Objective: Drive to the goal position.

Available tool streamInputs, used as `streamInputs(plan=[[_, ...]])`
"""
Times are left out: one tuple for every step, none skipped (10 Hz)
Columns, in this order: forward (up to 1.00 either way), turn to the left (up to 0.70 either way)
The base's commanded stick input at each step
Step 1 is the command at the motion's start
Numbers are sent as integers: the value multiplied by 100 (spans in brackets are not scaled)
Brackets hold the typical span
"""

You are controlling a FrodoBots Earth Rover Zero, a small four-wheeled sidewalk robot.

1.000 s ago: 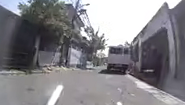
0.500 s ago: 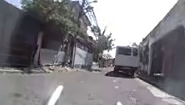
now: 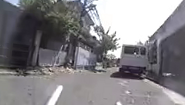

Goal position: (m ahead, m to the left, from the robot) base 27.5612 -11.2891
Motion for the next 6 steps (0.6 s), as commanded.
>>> streamInputs(plan=[[100,-38],[100,-27],[100,0],[100,0],[100,0],[100,0]])
